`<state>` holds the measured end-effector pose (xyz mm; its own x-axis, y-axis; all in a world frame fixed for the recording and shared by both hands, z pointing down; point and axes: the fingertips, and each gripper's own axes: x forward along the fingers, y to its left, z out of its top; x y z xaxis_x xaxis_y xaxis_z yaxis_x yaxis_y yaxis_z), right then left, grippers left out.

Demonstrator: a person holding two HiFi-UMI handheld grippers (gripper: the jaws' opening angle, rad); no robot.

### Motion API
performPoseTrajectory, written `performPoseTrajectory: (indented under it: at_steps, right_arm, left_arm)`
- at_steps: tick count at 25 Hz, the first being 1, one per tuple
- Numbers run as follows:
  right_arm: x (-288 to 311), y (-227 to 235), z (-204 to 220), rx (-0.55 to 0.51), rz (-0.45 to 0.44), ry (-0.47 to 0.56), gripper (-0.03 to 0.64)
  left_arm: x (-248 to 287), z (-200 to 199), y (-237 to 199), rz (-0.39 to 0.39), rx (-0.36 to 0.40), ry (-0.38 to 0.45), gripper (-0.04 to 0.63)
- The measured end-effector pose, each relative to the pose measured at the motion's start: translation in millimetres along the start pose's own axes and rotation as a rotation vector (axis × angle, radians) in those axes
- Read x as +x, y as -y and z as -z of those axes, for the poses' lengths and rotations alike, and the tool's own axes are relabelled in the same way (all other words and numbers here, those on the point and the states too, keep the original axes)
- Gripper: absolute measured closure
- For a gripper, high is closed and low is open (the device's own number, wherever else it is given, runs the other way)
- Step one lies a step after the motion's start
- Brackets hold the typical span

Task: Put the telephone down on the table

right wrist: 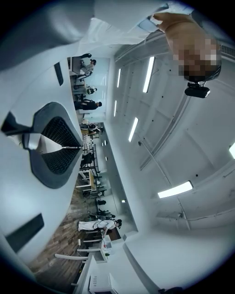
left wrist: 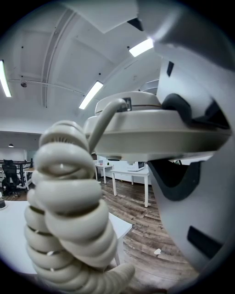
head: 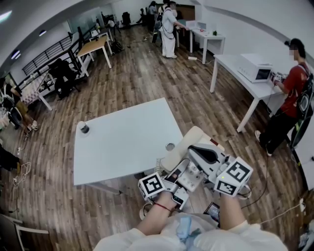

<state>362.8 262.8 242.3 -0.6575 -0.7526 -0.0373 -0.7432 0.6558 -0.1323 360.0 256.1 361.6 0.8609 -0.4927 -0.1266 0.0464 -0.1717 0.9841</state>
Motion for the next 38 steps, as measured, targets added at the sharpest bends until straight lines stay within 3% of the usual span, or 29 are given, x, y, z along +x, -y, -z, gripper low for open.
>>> performPoseTrajectory:
  at_steps: [8,13,38]
  right_arm:
    - [11,-9,-3,0.001,-0.022,0.014,0.583]
    - [42,-17,-2,-0.004,-0.052,0.006,0.583]
    - [298,-20,26,0.032,-0.142,-0.039,0.583]
  left_arm:
    - [-11,-13,4,0.009,-0.011,0.026,0.422]
    - [-24,-44,3,0.011,-0.001,0.053,0.422]
    - [-95,-289,-44,-0.028,-0.022,0.180,0.422]
